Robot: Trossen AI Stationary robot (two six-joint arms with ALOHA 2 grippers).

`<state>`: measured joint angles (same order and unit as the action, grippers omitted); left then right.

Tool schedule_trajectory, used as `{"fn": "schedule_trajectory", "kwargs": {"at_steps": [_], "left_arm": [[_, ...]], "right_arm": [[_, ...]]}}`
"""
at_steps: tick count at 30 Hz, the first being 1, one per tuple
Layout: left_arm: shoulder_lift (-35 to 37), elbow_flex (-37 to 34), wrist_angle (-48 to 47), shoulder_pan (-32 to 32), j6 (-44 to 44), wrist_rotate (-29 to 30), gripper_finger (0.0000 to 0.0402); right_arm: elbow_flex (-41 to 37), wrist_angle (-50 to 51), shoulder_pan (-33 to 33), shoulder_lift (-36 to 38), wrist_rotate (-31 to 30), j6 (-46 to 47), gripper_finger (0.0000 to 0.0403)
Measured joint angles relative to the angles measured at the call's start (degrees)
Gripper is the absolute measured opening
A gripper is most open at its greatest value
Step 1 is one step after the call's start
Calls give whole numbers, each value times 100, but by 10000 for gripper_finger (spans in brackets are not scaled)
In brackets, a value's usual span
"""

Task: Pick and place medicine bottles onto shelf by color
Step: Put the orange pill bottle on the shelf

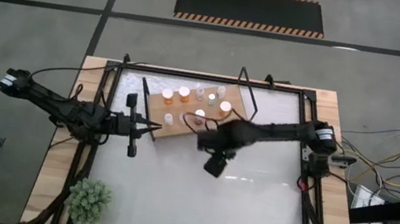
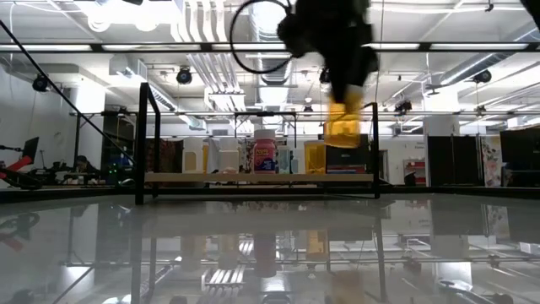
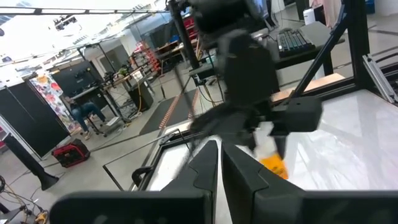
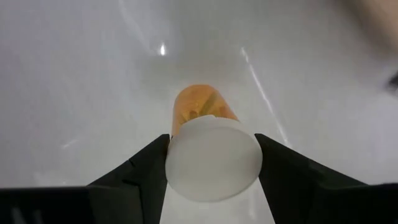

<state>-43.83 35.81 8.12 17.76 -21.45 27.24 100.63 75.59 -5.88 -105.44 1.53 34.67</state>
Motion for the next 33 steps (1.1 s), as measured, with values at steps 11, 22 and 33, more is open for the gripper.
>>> {"fn": "schedule_trajectory", "kwargs": {"at_steps": [11,22,33], "left_arm": [[0,-2,-2,0,0,0,4],[-6,-8,-4,0,2,-2,4],[-5,-24,-7,2,2,-2,4]], "right_arm": [[1187,151,1267,-541,-465,-1709,201],[1476,179,1990,-1222,-475,-2338,201],[1458,236,2254,-1287,-936,-2503,201]]}}
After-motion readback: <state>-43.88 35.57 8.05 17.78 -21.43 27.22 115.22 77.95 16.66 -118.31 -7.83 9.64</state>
